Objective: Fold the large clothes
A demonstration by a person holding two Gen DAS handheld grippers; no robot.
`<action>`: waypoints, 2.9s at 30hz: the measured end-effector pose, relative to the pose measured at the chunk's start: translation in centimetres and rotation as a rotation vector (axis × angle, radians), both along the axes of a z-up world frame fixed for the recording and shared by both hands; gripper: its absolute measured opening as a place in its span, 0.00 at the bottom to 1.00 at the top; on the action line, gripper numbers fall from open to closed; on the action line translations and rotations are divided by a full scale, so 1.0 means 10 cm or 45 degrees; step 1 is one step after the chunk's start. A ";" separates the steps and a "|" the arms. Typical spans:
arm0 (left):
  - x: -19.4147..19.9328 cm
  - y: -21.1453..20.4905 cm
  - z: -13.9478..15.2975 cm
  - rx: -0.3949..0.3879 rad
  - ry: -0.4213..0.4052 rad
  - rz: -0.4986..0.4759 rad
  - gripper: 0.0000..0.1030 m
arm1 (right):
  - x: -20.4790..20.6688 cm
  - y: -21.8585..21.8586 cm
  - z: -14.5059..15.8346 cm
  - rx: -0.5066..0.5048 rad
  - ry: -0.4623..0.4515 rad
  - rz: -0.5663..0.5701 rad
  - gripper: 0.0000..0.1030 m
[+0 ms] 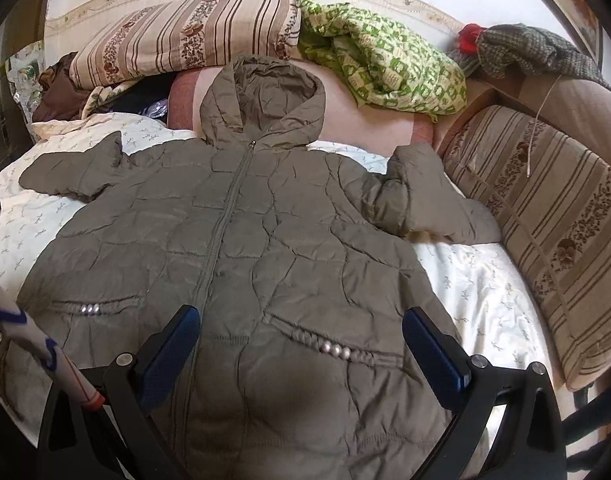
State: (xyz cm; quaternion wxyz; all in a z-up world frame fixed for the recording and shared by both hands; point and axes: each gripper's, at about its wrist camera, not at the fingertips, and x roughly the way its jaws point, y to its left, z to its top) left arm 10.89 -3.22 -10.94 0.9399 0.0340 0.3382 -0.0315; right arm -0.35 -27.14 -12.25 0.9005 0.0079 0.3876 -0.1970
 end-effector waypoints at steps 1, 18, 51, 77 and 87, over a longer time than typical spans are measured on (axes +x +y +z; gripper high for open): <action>0.11 -0.03 -0.08 -0.018 0.013 -0.018 1.00 | 0.07 -0.04 -0.04 -0.005 0.004 -0.006 1.00; 1.06 -0.60 -1.16 0.150 0.281 -0.101 1.00 | 1.08 -0.95 -0.98 0.176 0.179 -0.085 1.00; 1.16 -0.04 -0.76 -0.009 0.309 -0.149 0.93 | 0.96 -0.86 -0.73 0.107 0.050 -0.068 1.00; 3.63 2.20 -1.20 -0.564 0.406 0.433 0.69 | 1.09 -0.81 -0.38 0.218 -0.022 -0.100 0.94; 3.35 1.72 -0.45 -0.492 0.336 0.251 0.13 | 0.91 -1.13 -0.42 0.280 -0.018 -0.198 0.68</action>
